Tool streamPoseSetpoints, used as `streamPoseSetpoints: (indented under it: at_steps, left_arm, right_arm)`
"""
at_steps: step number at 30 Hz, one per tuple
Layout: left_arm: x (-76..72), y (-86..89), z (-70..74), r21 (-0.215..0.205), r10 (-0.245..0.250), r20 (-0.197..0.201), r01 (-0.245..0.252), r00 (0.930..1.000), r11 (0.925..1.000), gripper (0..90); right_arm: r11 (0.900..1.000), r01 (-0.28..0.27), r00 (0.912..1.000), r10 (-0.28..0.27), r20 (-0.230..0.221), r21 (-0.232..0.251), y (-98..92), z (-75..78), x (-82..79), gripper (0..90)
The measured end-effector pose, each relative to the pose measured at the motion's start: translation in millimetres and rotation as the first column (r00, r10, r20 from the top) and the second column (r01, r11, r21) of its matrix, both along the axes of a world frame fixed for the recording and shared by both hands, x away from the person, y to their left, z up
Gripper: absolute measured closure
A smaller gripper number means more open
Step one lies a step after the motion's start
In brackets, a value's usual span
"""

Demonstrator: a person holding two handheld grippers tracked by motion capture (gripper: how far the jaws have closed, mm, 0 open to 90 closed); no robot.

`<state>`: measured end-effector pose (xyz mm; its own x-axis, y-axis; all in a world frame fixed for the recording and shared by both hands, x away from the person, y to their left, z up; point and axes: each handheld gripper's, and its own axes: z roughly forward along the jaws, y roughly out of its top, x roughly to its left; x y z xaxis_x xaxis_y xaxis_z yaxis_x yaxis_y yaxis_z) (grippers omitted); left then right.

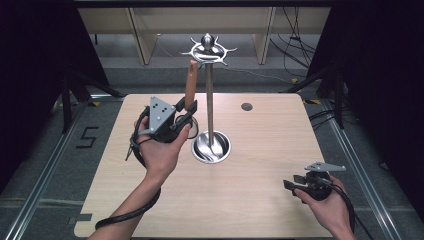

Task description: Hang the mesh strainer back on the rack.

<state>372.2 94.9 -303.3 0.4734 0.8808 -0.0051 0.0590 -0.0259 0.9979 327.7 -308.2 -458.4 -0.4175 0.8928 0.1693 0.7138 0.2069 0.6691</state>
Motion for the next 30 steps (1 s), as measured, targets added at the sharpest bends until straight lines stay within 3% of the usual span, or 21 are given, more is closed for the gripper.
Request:
streamPoseSetpoints:
  at_steps: [3, 4, 6, 7, 9, 15, 16, 17, 19, 24, 27, 28, 30]
  left_arm:
    - [0.9, -0.6, 0.6, 0.017, 0.004, 0.018, -0.004, 0.9998, 0.9998, 68.2]
    - [0.4, -2.2, 0.3, 0.003, 0.000, 0.003, 0.000, 1.0000, 1.0000, 68.2]
    - [1.5, -2.0, 1.2, 0.020, 0.005, 0.019, -0.005, 0.9998, 0.9998, 68.2]
    - [1.4, -3.6, 0.9, 0.005, 0.002, 0.005, -0.003, 1.0000, 1.0000, 68.2]
    - [2.5, -4.8, 1.0, 0.010, 0.004, 0.004, -0.004, 1.0000, 0.9999, 68.2]
    - [5.6, -6.4, 1.4, 0.035, 0.018, 0.020, -0.019, 0.9996, 0.9992, 68.1]
    - [6.0, -6.6, 1.5, 0.036, 0.020, 0.020, -0.021, 0.9996, 0.9992, 68.2]
    - [6.3, -6.8, 1.4, 0.035, 0.023, 0.020, -0.023, 0.9995, 0.9991, 68.2]
    - [7.3, -7.0, 1.2, 0.039, 0.029, 0.021, -0.029, 0.9994, 0.9988, 68.1]
    - [8.9, -8.6, 0.8, 0.044, 0.033, 0.023, -0.034, 0.9992, 0.9984, 68.1]
    - [10.0, -10.7, -0.4, 0.032, 0.036, 0.010, -0.037, 0.9993, 0.9988, 68.1]
    - [11.0, -10.0, 0.0, 0.050, 0.040, 0.022, -0.041, 0.9989, 0.9979, 68.1]
    - [11.7, -10.6, -0.2, 0.049, 0.042, 0.023, -0.043, 0.9989, 0.9979, 68.1]
  right_arm:
    - [1.000, 0.007, 0.9999, -0.007, -0.011, 0.000, 0.6, 0.8, -0.7, 51.6]
    - [1.000, 0.007, 0.9999, -0.007, -0.012, 0.001, 0.6, 0.8, -0.7, 51.6]
    - [1.000, -0.019, 0.9995, 0.020, 0.023, -0.025, -1.9, -0.2, 1.3, 51.6]
    - [0.999, -0.020, 0.9995, 0.021, 0.024, -0.026, -2.0, -0.2, 1.3, 51.6]
    - [1.000, -0.006, 1.0000, 0.007, 0.006, -0.007, -0.7, 0.1, 0.4, 51.6]
    - [1.000, -0.008, 0.9999, 0.008, 0.008, -0.006, -1.0, 0.0, 0.5, 51.6]
    - [1.000, 0.005, 0.9999, -0.005, -0.010, -0.001, 0.0, 0.9, -0.7, 51.6]
    - [1.000, -0.007, 0.9999, 0.007, 0.008, -0.018, -1.5, 0.7, 0.3, 51.6]
    - [1.000, 0.005, 0.9999, -0.005, -0.014, 0.001, 0.0, 0.9, -0.9, 51.6]
    - [1.000, 0.004, 1.0000, -0.004, -0.003, 0.014, 0.3, 0.0, -0.4, 51.6]
    - [1.000, -0.009, 0.9999, 0.009, 0.006, -0.005, -1.3, 0.1, 0.5, 51.6]
    - [1.000, -0.011, 0.9999, 0.011, 0.008, -0.008, -1.6, 0.1, 0.5, 51.6]
    - [1.000, -0.006, 0.9999, 0.006, 0.012, 0.005, -1.1, -0.7, 0.5, 51.6]
